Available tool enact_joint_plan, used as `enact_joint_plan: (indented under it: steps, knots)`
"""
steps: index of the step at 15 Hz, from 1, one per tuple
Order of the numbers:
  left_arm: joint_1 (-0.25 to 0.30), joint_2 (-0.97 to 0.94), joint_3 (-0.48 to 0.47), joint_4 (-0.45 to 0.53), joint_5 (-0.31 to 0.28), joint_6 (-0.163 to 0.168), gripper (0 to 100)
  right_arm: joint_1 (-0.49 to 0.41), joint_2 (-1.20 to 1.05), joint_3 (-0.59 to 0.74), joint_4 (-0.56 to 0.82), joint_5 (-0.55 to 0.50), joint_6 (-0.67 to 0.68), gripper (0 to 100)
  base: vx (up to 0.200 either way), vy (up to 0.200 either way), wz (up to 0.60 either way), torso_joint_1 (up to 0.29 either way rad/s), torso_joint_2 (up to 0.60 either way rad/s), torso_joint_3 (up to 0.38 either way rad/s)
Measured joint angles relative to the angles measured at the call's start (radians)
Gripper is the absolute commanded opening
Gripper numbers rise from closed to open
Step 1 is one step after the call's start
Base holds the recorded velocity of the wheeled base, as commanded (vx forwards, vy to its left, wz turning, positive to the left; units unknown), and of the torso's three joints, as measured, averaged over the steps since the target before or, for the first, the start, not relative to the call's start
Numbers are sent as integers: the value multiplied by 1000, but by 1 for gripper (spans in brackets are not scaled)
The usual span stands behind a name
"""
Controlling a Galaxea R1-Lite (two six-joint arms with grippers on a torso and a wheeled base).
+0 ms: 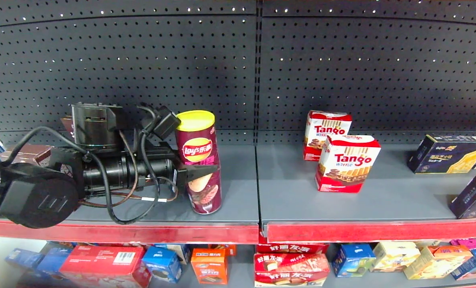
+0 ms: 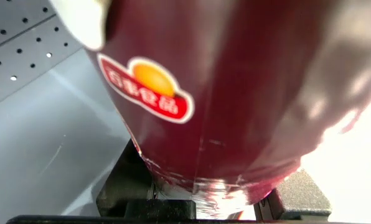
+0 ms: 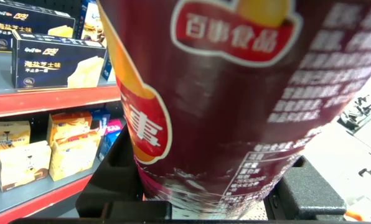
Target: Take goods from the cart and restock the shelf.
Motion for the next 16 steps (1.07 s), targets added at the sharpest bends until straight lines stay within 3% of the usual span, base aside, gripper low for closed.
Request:
enact_joint_plan:
  steps: [16]
  knots:
    - [0, 47, -4, -14, 0, 2, 0, 0, -1, 6, 0, 5, -18, 0, 0, 0, 0, 0, 0, 0]
